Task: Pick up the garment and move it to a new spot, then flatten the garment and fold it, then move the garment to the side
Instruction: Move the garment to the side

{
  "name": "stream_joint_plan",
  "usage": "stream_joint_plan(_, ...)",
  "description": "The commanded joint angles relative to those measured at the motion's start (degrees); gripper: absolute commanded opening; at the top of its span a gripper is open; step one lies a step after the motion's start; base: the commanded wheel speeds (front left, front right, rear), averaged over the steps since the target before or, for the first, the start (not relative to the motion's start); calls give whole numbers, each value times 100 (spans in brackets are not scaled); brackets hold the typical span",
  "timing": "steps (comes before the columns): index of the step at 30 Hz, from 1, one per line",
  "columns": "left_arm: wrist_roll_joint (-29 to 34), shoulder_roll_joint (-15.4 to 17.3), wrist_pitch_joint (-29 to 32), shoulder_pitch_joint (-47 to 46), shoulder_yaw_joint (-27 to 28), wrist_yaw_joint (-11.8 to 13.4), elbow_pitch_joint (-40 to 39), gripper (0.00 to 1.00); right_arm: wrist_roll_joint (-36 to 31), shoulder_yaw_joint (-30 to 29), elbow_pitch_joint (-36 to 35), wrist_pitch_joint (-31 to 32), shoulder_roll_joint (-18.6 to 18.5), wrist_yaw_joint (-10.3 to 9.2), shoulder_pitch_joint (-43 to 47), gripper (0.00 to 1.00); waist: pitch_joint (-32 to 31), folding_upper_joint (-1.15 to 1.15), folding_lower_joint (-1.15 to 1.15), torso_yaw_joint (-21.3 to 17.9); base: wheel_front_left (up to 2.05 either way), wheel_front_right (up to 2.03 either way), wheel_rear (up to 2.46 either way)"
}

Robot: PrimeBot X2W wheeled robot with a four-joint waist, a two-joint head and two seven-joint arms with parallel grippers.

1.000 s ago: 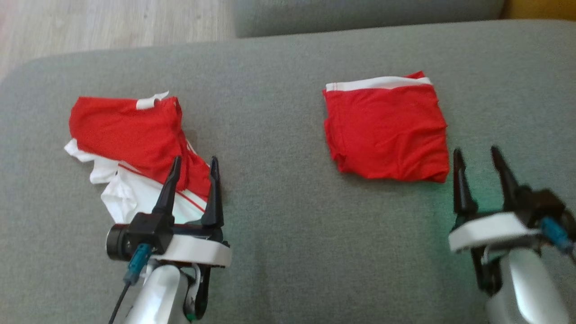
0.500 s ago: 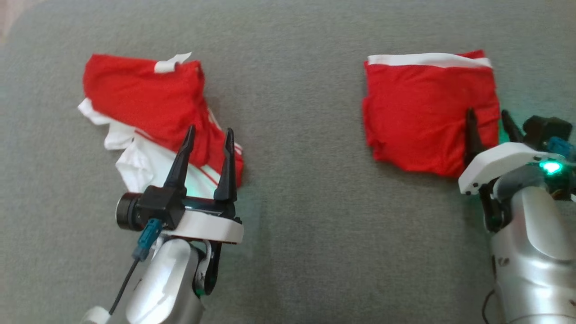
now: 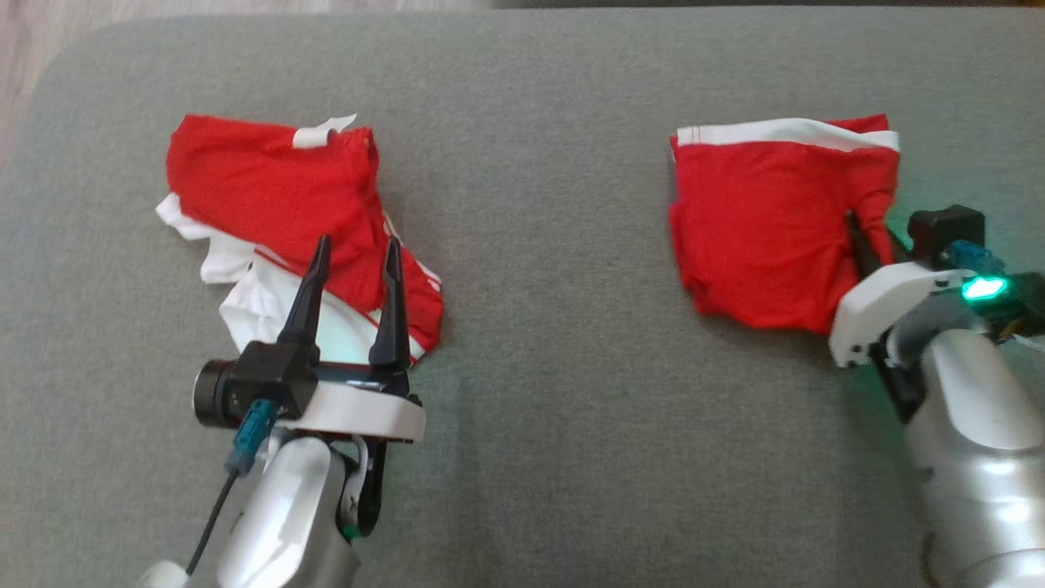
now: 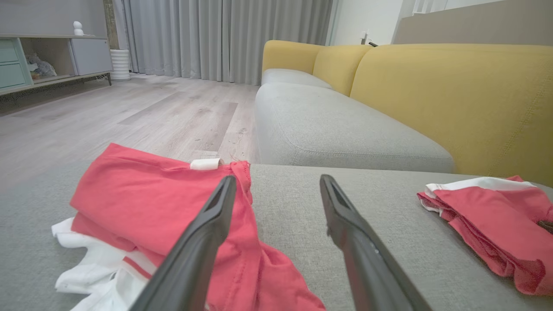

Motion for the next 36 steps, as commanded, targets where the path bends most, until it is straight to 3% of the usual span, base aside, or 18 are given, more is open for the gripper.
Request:
stream_joint_plan(1,49,46,-30,5,201,3,-173,100,-46,199,-157,-65,-166,-4,-78,0,-79,0,0,-81,0,0,0)
stream_joint_plan(7,62,45,-31,51,240,-7,-226,100,-114,954,-204,69,-1317,-4,160,0,-97,0,0,-188,0,0,0)
stream_joint_plan(8,70,45,-31,45,252,-12,-244,100,-112,1037,-210,110,-1556,-4,197,0,-67,0,0,-199,0,0,0)
stream_joint_plan(9,90,45,-31,25,267,-27,-279,100,-103,1108,-185,194,-2049,-4,247,0,10,0,0,-209,0,0,0)
stream_joint_plan(12,110,45,-31,-12,258,-51,-317,100,-46,978,-14,256,-2730,-4,311,0,144,0,0,-183,0,0,0)
stream_joint_plan(15,124,45,-31,-48,272,-61,-341,100,-8,660,200,233,-3168,-4,360,0,278,0,0,-158,0,0,0)
stream_joint_plan(20,188,45,-31,-138,337,-99,-381,100,-144,188,372,125,-3483,-4,245,0,525,0,0,-150,0,0,0)
stream_joint_plan(29,230,45,-31,-239,340,-131,-383,100,-483,-346,376,63,-3356,-4,-7,0,738,0,0,-187,0,0,0)
stream_joint_plan(30,231,45,-31,-247,338,-129,-379,100,-538,-424,361,52,-3321,-4,-27,27,742,0,0,-195,0,0,0)
stream_joint_plan(31,230,45,-31,-254,336,-129,-373,100,-588,-498,335,33,-3270,-4,-42,87,738,0,0,-203,0,0,0)
stream_joint_plan(32,228,45,-31,-259,333,-130,-364,100,-624,-585,304,3,-3209,-4,-58,100,725,0,0,-212,0,0,0)
stream_joint_plan(36,221,45,-31,-234,328,-137,-311,100,-770,-819,169,-97,-2944,-4,-41,100,554,0,0,-257,0,0,0)
